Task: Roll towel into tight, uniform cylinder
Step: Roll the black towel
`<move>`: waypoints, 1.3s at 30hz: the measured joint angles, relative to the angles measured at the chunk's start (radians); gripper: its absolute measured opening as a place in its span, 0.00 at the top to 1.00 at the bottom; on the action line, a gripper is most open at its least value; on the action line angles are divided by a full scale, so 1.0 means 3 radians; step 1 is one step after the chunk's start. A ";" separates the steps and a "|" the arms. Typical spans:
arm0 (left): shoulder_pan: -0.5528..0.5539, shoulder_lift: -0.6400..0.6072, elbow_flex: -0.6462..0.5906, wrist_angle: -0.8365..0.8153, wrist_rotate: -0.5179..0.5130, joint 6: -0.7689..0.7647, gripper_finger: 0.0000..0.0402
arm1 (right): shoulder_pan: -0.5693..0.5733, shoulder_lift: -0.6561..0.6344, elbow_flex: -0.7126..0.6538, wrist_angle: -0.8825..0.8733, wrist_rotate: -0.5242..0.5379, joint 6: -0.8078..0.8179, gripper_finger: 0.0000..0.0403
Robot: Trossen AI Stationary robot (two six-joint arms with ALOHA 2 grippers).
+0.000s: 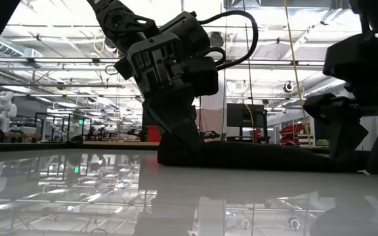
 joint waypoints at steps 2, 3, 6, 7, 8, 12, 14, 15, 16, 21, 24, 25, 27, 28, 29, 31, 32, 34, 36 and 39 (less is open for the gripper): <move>0.0000 0.0000 0.0002 0.0000 0.0010 0.0000 1.00 | -0.0024 0.0002 0.0000 0.0004 -0.0002 0.0095 0.57; 0.0000 0.0000 0.0003 -0.0001 0.0014 0.0000 1.00 | -0.0038 0.0004 0.0000 0.0002 -0.0005 0.0139 0.60; 0.0000 -0.0001 0.0003 0.0001 0.0060 0.0000 1.00 | -0.0084 0.0007 -0.0001 -0.0008 -0.0013 0.0251 0.69; 0.0000 -0.0001 0.0003 0.0001 0.0076 0.0000 1.00 | -0.0102 0.0007 -0.0001 -0.0013 -0.0013 0.0287 0.73; 0.0000 -0.0001 0.0003 0.0001 0.0086 0.0000 1.00 | -0.0121 0.0007 -0.0004 -0.0014 -0.0015 0.0324 0.78; 0.0000 -0.0001 0.0004 0.0002 0.0091 -0.0035 1.00 | -0.0197 -0.0007 -0.0055 0.0032 -0.0124 0.0536 0.95; 0.0000 -0.0001 0.0004 0.0003 0.0091 -0.0085 0.99 | -0.0228 -0.0012 -0.0096 0.0097 -0.0223 0.0686 0.97; 0.0000 -0.0001 0.0004 0.0002 0.0091 -0.0097 0.99 | -0.0235 -0.0014 -0.0114 0.0140 -0.0257 0.0778 0.97; -0.0004 -0.0001 0.0004 0.0002 0.0091 -0.0136 0.98 | -0.0238 -0.0022 -0.0133 0.0191 -0.0316 0.0856 0.97; -0.0026 -0.0001 0.0004 0.0009 0.0237 -0.0338 0.97 | -0.0236 -0.0032 -0.0198 0.0536 -0.0721 0.1214 0.99; -0.0027 -0.0005 0.0009 0.0025 0.0387 -0.0503 0.97 | -0.0235 -0.0062 -0.0205 0.0662 -0.0888 0.1426 0.99; -0.0027 -0.0006 0.0009 0.0038 0.0449 -0.0569 0.97 | -0.0236 -0.0088 -0.0207 0.0690 -0.0937 0.1484 0.99; -0.0025 -0.0006 0.0009 0.0060 0.0566 -0.0690 0.97 | -0.0235 -0.0149 -0.0207 0.0739 -0.1019 0.1585 0.99; -0.0027 -0.0007 0.0009 0.0084 0.0624 -0.0752 0.97 | -0.0234 -0.0172 -0.0206 0.0751 -0.1036 0.1636 0.99; -0.0029 -0.0007 0.0009 0.0111 0.0675 -0.0808 0.97 | -0.0234 -0.0201 -0.0207 0.0740 -0.1039 0.1681 0.99; -0.0029 -0.0008 0.0009 0.0128 0.0756 -0.0920 0.96 | -0.0237 -0.0251 -0.0207 0.0741 -0.1060 0.1781 0.99; -0.0029 -0.0008 0.0009 0.0137 0.0779 -0.0952 0.96 | -0.0252 -0.0266 -0.0207 0.0745 -0.1102 0.1836 0.99; -0.0029 -0.0008 0.0009 0.0148 0.0786 -0.1019 0.96 | -0.0283 -0.0274 -0.0224 0.0768 -0.1199 0.1993 0.99; -0.0027 -0.0008 0.0009 0.0177 0.0817 -0.1046 0.96 | -0.0319 -0.0275 -0.0262 0.0806 -0.1280 0.2155 0.99; -0.0025 -0.0008 0.0009 0.0193 0.0861 -0.1047 0.96 | -0.0342 -0.0278 -0.0374 0.1022 -0.1358 0.2378 0.99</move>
